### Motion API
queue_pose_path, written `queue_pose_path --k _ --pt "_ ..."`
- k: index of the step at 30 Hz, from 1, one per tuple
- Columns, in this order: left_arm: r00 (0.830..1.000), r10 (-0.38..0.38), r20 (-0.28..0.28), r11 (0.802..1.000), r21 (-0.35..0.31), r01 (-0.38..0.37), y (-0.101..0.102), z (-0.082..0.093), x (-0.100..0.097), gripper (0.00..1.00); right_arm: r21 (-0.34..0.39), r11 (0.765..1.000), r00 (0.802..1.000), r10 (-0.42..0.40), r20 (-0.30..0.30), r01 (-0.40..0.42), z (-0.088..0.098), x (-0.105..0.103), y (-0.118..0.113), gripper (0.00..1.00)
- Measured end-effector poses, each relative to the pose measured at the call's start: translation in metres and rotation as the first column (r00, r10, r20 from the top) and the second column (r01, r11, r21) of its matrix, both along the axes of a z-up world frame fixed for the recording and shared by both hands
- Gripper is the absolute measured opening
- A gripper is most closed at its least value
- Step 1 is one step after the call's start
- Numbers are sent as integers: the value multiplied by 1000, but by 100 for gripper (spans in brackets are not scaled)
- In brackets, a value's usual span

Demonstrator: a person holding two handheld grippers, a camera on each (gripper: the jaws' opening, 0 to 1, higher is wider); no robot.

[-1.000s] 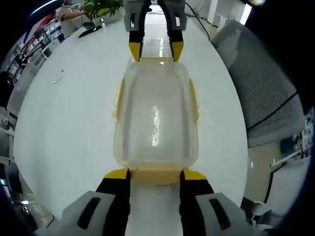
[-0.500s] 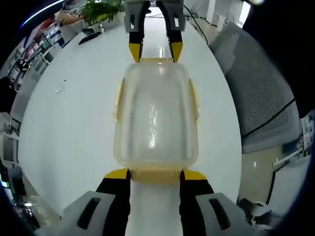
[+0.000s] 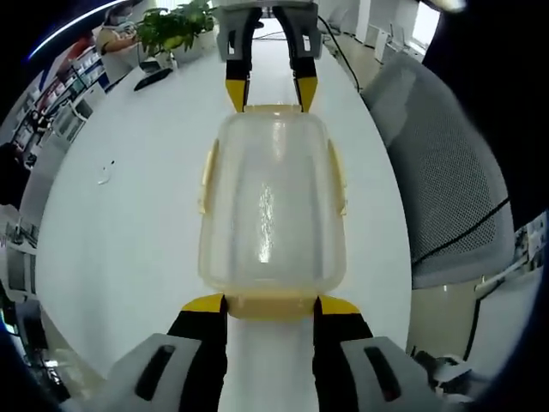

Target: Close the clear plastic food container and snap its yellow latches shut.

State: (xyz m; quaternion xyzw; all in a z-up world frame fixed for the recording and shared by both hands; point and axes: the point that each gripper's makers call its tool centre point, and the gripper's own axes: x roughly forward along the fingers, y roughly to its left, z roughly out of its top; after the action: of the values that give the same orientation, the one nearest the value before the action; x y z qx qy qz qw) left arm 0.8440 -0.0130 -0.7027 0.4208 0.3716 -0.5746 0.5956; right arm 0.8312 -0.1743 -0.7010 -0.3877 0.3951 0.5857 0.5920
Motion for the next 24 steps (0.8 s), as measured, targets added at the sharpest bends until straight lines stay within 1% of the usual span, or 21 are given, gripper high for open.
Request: queue_pose_path --k 5,12,24 --pt "1000 -8 0 1000 -6 8 -18 4 0 32 -8 1000 1000 -6 5 6 4 -1 -15 35" --pt "1000 -13 9 1000 -15 14 -37 10 5 32 -7 1000 1000 -21 20 21 9 2 -36 35" --pt "1000 -25 16 999 -30 26 -69 11 12 32 -8 999 999 -36 28 36 10 7 -69 35"
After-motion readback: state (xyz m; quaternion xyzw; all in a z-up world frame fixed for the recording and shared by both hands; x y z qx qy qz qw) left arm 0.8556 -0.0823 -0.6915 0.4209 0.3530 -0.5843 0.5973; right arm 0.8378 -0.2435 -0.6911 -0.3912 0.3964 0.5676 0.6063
